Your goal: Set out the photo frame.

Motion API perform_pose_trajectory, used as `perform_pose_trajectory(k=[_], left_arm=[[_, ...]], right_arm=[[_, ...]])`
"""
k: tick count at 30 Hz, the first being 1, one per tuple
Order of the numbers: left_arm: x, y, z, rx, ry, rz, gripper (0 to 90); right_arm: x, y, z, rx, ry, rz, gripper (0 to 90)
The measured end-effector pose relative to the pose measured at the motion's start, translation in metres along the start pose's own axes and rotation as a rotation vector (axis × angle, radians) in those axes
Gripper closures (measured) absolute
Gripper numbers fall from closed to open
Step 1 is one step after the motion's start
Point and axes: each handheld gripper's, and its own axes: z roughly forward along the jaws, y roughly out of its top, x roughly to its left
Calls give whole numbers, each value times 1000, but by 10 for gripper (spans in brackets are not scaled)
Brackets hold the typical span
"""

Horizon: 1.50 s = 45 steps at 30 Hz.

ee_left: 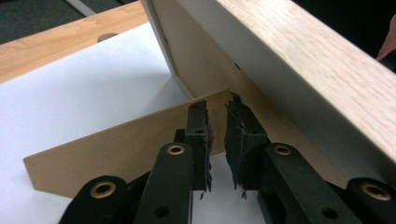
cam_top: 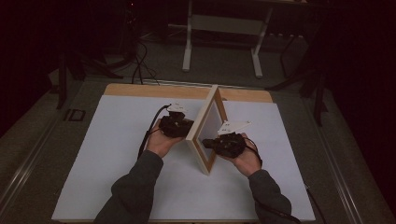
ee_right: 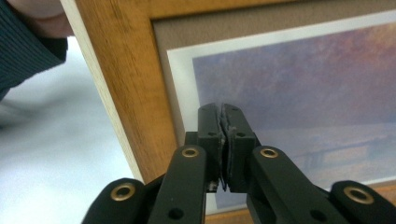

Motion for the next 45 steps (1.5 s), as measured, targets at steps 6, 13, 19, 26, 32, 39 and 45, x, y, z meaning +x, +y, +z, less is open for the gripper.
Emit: perform_pose_trajectory(k=[6, 13, 19, 26, 32, 39, 45], left_arm=[[-2, -1, -7, 11, 19, 7, 745], [-3, 0, -20, 6, 33, -18, 657], [-1, 0, -31, 2, 49, -53, 578], [-6, 3, -53, -48, 70, -81, 498], [-12, 7, -65, -90, 70, -106, 408], [-21, 11, -72, -134, 38, -127, 305], [-28, 13, -73, -134, 28, -128, 273]], right_arm=[[-3, -5, -2, 18, 2, 12, 782], [-7, -10, -5, 29, -3, 21, 732], [-8, -13, -6, 40, -1, 32, 714], [-11, -17, -7, 51, -9, 36, 698], [-12, -18, -6, 58, -12, 39, 693], [-12, -18, -6, 62, -14, 39, 692], [-12, -21, -4, 69, -14, 47, 678]])
